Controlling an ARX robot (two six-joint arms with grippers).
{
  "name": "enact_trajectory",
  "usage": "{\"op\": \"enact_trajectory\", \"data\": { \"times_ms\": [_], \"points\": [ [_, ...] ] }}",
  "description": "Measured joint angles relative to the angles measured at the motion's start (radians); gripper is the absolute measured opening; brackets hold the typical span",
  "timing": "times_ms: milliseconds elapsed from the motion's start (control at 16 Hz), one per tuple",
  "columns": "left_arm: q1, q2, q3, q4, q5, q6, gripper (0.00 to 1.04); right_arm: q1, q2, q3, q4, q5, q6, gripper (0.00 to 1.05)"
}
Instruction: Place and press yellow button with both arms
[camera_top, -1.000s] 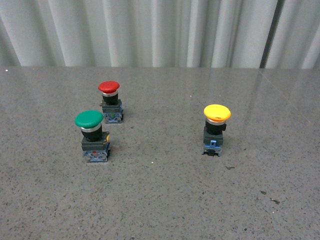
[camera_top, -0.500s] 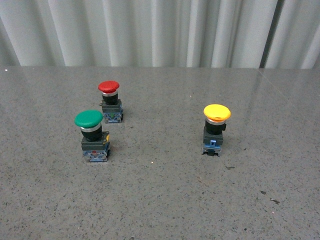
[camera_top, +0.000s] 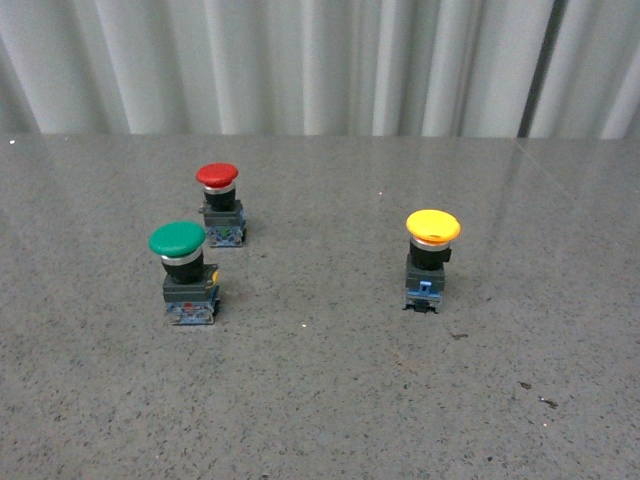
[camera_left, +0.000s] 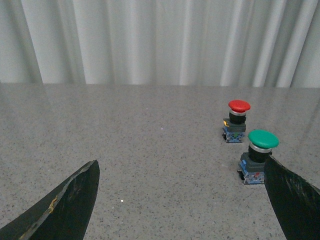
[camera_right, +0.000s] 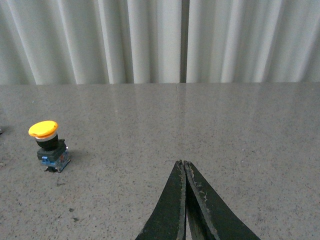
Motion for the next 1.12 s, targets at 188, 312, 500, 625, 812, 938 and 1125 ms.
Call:
{"op": "enact_trajectory", "data": {
  "times_ms": [188,312,500,625,812,938,1125],
  "points": [
    [0.0,0.0,0.0,-0.001,0.0,0.0,0.98,0.0,0.0,0.0,0.008,0.0,0.0,0.02],
    [0.0,0.0,0.0,-0.001,0.0,0.0,0.98,0.0,0.0,0.0,0.008,0.0,0.0,0.02],
    [0.0,0.0,0.0,-0.001,0.0,0.0,0.98,0.0,0.0,0.0,0.008,0.0,0.0,0.02],
    [0.0,0.0,0.0,-0.001,0.0,0.0,0.98,0.0,0.0,0.0,0.008,0.0,0.0,0.18],
    [0.0,0.0,0.0,-0.001,0.0,0.0,0.98,0.0,0.0,0.0,0.008,0.0,0.0,0.51],
    [0.0,0.0,0.0,-0.001,0.0,0.0,0.98,0.0,0.0,0.0,0.008,0.0,0.0,0.73],
    [0.0,0.0,0.0,-0.001,0.0,0.0,0.98,0.0,0.0,0.0,0.008,0.0,0.0,1.0]
  ]
}}
